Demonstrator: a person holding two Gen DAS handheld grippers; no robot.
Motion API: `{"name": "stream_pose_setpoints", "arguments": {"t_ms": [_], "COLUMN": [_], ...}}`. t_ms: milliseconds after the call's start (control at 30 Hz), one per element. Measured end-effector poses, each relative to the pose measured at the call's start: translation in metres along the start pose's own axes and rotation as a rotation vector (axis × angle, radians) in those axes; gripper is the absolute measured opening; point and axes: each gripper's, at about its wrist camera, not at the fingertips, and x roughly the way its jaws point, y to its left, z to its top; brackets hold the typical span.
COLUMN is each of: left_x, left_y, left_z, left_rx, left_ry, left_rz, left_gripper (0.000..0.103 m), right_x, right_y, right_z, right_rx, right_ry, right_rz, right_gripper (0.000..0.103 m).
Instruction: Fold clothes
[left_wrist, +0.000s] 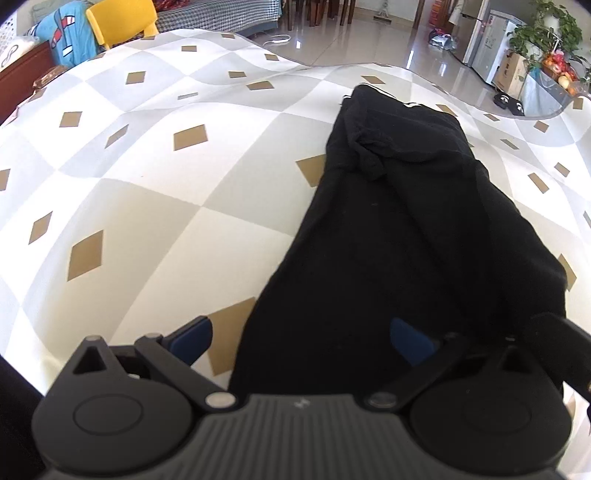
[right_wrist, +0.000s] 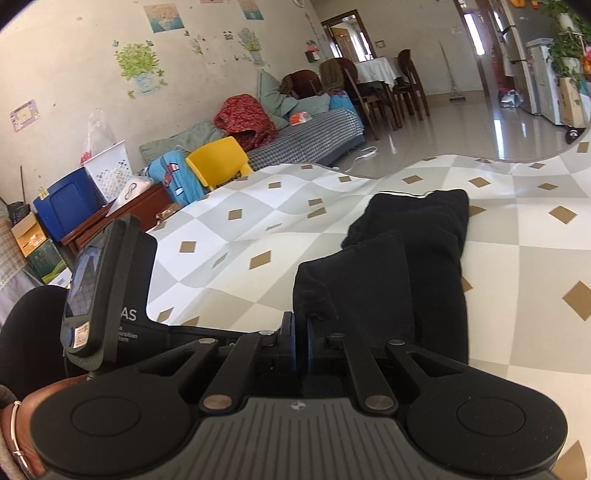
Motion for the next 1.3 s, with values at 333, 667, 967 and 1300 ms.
{"name": "stream_pose_setpoints", "arguments": {"t_ms": [333, 667, 967, 1300], "left_x": [-0.028, -0.046, -0.037, -0.026], "left_y": [0.053, 0.090, 0.081, 0.076], "left_z": [-0.009, -0.014, -0.016, -0.016], "left_rx": [-0.099, -0.219, -0.176, -0.183], "left_ry": [-0.065, -0.131, -0.108, -0.069], "left_rz": [0.081, 0.094, 0.109, 0.121], "left_gripper": [0.103, 0.103, 0.103, 0.103], "right_x": [0.024, 0.064, 0.080, 0.067], "right_y": [0.026, 0.047, 0.062, 0.056], "right_z": [-0.001, -0.037, -0.074, -0.071], "right_rx": [-0.024, -0.136, -0.245, -0.279], "right_ry": [0.051, 0.215, 0.283, 0.359], "right_rz": [0.127, 0.166, 0.162, 0.195], "right_gripper": [0.007, 0.007, 0.012, 0.026]}}
